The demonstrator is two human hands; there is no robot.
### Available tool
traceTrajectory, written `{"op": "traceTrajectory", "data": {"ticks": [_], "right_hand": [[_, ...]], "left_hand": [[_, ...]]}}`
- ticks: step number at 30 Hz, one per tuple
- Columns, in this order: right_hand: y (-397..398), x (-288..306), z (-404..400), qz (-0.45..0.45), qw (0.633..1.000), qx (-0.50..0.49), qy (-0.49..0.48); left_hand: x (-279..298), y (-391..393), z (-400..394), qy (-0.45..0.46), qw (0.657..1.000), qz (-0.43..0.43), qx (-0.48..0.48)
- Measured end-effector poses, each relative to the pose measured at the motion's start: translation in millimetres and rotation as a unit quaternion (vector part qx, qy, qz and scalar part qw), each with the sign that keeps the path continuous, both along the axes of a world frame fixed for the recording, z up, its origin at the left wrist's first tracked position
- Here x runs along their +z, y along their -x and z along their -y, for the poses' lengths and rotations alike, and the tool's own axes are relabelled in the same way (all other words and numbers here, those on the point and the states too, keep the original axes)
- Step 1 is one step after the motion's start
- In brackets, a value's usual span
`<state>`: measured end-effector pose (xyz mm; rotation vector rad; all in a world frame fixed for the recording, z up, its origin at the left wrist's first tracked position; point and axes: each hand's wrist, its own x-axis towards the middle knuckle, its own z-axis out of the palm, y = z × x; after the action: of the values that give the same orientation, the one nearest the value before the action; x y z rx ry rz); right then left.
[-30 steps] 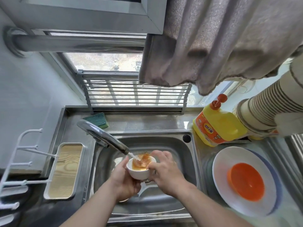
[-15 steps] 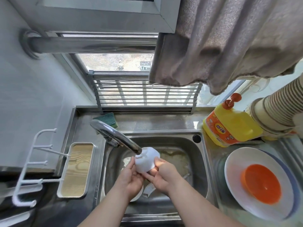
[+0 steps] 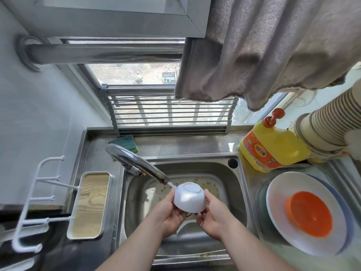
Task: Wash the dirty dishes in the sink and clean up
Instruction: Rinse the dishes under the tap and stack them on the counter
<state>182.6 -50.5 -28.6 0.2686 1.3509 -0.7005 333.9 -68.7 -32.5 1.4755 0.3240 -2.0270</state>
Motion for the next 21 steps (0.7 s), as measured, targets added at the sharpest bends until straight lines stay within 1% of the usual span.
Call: {"op": "traceTrajectory", "data": {"ticks": [4,7,9,13,15,21], "right_hand": [[-3,1,-5,-0.019,0.999,0.049,0.004],[-6,5,-5,-0.025,0.998,0.054,0.014],[-4,8,-5,-0.03,0.996,0.067,0.042],[-4,20,-4,-0.045,0.983,0.151,0.093],[-7,22,-2,-0.041,0.979,0.169,0.107],[-30,16,8,-0.031,0.988,0.112,0.104]], "left_hand": [[-2,-2,1,-0.002,0.997,0.037,-0.061],[-7,-9,3,0.004,0.995,0.048,-0.088],[-6,-13,3,0.003,0.993,0.047,-0.104],[-1,-18,6,0.008,0.989,0.051,-0.141],[3,-18,9,0.017,0.987,0.062,-0.145],[9,-19,12,0.049,0.984,0.102,-0.141]]}}
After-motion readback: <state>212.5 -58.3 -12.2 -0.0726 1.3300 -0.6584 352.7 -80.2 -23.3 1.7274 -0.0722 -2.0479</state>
